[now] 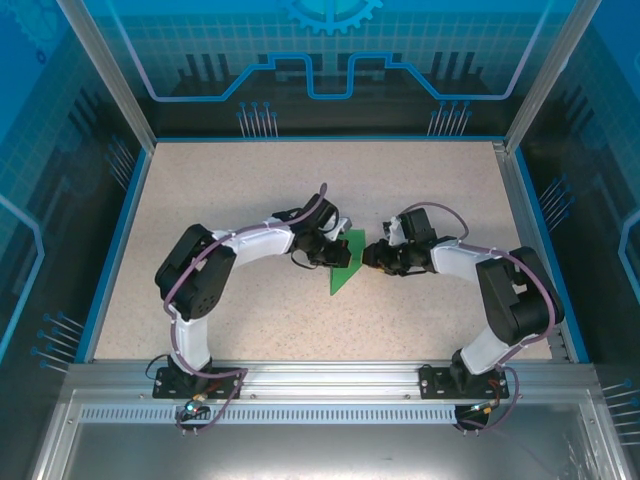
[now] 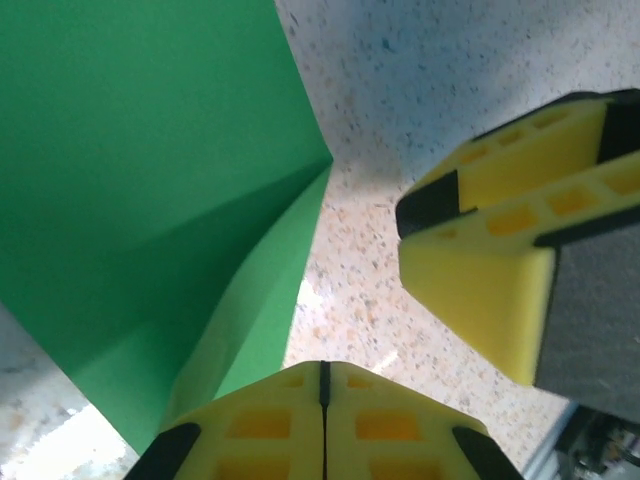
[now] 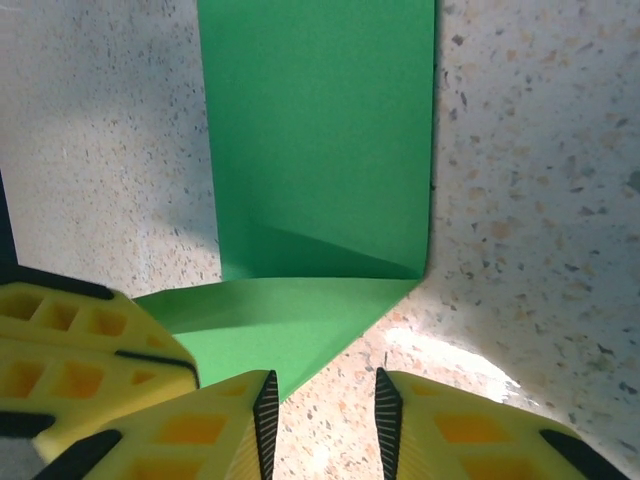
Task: Fold a paper plane with a square sheet of paper (pick it up from the middle)
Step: Third fold the triangle at the center of the table.
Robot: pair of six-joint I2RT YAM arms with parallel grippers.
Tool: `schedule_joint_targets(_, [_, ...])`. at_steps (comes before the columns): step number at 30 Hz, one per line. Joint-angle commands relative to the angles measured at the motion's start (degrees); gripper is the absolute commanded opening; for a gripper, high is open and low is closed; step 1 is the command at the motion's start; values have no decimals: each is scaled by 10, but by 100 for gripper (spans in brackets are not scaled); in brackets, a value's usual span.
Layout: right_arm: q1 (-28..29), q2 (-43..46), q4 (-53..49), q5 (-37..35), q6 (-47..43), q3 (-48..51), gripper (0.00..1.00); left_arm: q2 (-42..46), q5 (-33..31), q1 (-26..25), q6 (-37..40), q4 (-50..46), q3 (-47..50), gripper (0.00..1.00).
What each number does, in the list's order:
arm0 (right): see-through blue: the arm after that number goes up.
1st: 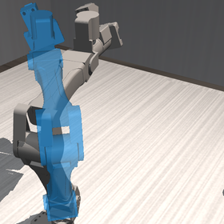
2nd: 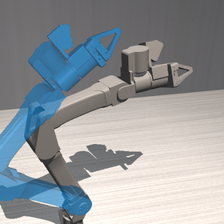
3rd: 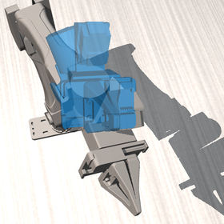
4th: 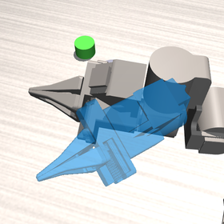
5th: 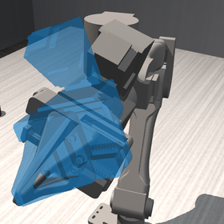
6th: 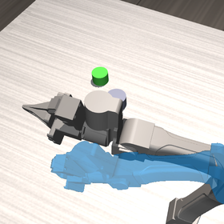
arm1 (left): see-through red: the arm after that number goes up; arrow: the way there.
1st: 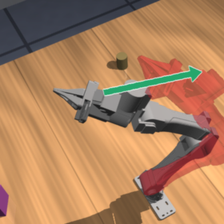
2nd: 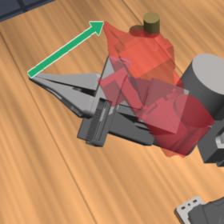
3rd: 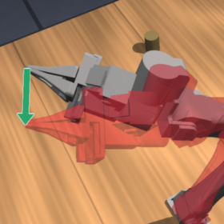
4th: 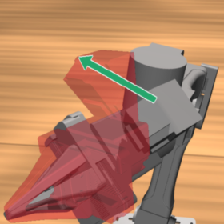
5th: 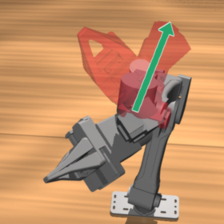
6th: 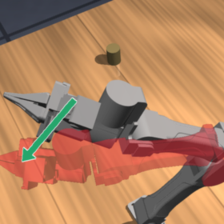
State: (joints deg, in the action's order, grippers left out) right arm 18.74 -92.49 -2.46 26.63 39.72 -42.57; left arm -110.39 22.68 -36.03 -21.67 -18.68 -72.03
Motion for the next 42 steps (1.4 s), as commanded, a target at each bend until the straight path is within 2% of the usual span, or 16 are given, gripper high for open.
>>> schedule_joint_targets(1, [13, -14, 14, 13, 15, -1, 34, -32, -32, 4, 33, -47, -20, 6])
schedule_joint_targets(17, [24, -69, 23, 14, 19, -41, 36, -40, -95, 4, 77, -77, -13, 5])
schedule_joint_targets(23, [28, -84, 8, 9, 17, -60, 36, -47, -97, 4, 79, -73, -15, 4])
schedule_joint_targets(34, [36, -48, -55, -58, -4, -50, 37, -56, -106, 4, 81, -66, -3, 4])
schedule_joint_targets(42, [36, -79, -33, -30, 4, -74, 37, -57, -106, 4, 79, -64, 1, 4])
